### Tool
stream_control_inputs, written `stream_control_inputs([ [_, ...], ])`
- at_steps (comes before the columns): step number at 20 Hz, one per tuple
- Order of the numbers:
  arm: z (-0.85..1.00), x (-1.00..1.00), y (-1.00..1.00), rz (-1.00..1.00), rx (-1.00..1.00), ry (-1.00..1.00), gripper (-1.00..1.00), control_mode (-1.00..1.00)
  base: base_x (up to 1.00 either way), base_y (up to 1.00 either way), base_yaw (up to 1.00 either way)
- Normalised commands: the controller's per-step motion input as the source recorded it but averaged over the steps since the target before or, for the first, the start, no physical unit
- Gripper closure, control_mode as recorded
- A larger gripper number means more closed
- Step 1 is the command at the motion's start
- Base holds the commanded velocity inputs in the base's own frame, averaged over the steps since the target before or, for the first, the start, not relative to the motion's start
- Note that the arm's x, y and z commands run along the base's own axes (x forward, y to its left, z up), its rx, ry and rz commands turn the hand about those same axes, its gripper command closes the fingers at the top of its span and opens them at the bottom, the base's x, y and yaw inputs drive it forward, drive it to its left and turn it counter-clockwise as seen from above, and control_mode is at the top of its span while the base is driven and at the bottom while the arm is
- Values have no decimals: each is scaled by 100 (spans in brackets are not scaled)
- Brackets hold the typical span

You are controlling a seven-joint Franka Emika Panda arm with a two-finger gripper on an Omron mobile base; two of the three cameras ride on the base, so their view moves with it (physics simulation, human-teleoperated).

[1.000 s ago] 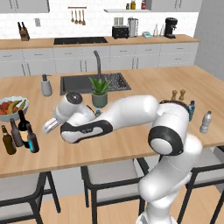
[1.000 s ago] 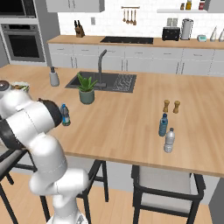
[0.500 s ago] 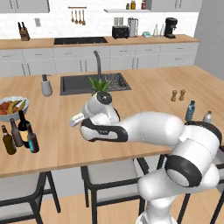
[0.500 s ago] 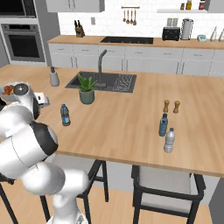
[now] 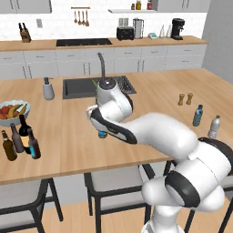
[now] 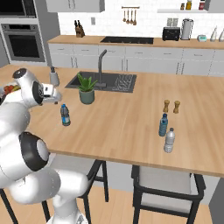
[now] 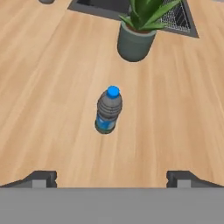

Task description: Move the plastic bottles in the middle to the plastics group, and the glass bottles in the middle to the glass group.

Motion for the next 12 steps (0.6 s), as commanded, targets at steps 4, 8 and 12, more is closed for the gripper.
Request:
stream_control_inputs([
  [4,-4,24,-7,-5,-1,17,-100,-100,0,0,0],
  [8,-30,37,-54,-13,18,13,-100,-100,0,0,0],
  [12,-54,11,-51,-7,14,0,-100,-100,0,0,0],
])
